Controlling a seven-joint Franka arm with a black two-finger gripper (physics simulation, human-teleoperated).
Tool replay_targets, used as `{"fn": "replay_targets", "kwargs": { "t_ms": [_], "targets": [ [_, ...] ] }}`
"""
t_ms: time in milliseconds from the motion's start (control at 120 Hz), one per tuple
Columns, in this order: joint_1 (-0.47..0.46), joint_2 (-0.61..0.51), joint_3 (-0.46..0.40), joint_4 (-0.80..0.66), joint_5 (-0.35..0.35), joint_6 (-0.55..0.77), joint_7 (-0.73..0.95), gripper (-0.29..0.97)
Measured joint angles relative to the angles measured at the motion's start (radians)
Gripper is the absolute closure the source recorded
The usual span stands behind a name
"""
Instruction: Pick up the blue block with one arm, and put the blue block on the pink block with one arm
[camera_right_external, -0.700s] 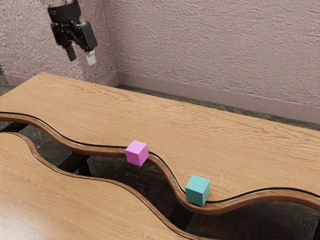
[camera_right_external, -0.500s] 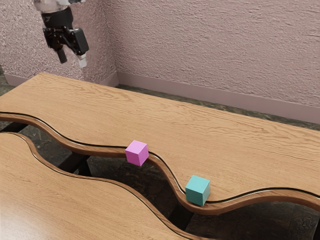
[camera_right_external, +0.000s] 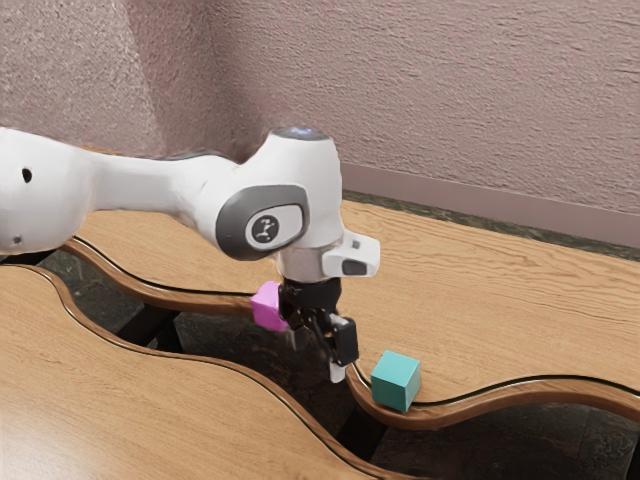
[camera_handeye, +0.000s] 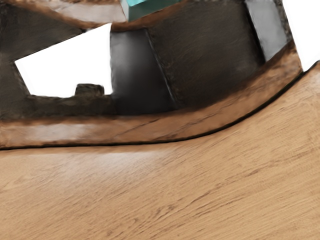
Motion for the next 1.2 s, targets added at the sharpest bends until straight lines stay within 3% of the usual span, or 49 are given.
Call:
{"fn": "replay_targets", "kwargs": {
  "t_ms": [150,450,617,1200],
  "targets": [
    [0.152,0.066,-0.001,0.032,-0.003,0.114,-0.051,0.02],
    [0.083,0.152,-0.037,0.043,0.005,0.228,-0.12,0.03],
    [0.02,0.238,-0.039,0.108,0.076,0.27,-0.176,0.03],
    [0.021,0.435,-0.026,0.244,0.139,0.304,-0.328,0.04]
  ]
}}
